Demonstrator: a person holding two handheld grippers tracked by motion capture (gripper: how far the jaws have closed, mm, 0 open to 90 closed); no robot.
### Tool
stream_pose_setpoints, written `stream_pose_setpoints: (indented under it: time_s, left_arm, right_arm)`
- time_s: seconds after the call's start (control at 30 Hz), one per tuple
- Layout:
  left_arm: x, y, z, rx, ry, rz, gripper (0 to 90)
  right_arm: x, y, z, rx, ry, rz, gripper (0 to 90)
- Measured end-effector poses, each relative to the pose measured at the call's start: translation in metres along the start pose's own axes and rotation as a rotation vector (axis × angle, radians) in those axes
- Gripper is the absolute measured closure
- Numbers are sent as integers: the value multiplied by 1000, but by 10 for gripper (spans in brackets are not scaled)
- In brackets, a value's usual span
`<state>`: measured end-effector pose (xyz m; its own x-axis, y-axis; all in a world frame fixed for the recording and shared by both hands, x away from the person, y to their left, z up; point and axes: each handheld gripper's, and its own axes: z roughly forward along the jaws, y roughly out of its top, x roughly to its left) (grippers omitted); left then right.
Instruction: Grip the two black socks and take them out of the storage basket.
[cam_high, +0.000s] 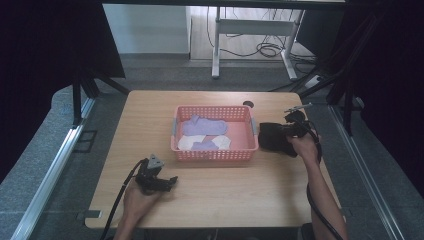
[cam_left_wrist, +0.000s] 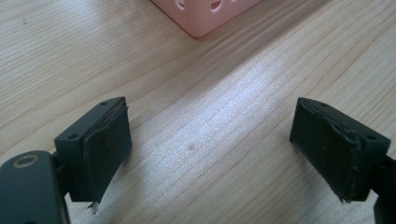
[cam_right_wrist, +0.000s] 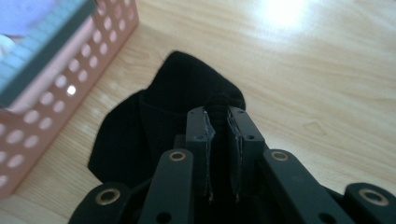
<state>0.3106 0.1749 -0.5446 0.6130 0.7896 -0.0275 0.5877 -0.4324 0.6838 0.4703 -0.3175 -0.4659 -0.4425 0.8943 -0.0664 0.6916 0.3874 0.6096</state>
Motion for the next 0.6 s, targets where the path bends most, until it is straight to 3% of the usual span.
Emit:
stream_pose_setpoints:
  time_s: [0.4, 0.6]
  left_arm:
    - [0, 0, 0, -1, 0, 5, 123]
    - [0, 0, 0, 0, 0, 5, 122]
  right_arm:
    - [-3, -20, 29, 66, -14, 15, 755]
    - [-4, -19, 26, 50, -22, 26, 634]
